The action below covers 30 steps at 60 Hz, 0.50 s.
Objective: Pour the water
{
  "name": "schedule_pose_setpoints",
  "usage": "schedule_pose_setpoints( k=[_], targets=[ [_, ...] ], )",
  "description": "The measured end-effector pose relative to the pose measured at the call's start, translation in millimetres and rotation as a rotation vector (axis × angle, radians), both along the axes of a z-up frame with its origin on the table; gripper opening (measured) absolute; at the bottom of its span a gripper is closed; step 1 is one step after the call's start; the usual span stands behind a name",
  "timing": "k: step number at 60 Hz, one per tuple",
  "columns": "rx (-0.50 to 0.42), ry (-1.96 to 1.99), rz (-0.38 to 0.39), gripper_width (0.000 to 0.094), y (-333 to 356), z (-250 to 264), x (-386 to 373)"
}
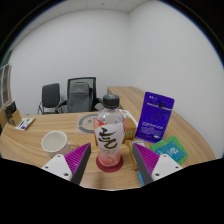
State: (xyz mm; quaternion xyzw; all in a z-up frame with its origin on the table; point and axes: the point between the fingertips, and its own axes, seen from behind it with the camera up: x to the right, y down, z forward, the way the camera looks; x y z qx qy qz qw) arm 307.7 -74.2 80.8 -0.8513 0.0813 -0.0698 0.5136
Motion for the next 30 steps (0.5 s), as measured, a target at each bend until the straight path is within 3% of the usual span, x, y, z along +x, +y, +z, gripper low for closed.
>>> schedule_pose_setpoints(
  k=[30],
  targets=[
    [-0.047, -0.005, 0.056, 0.0859, -215.2, 120.6, -124.2]
  ],
)
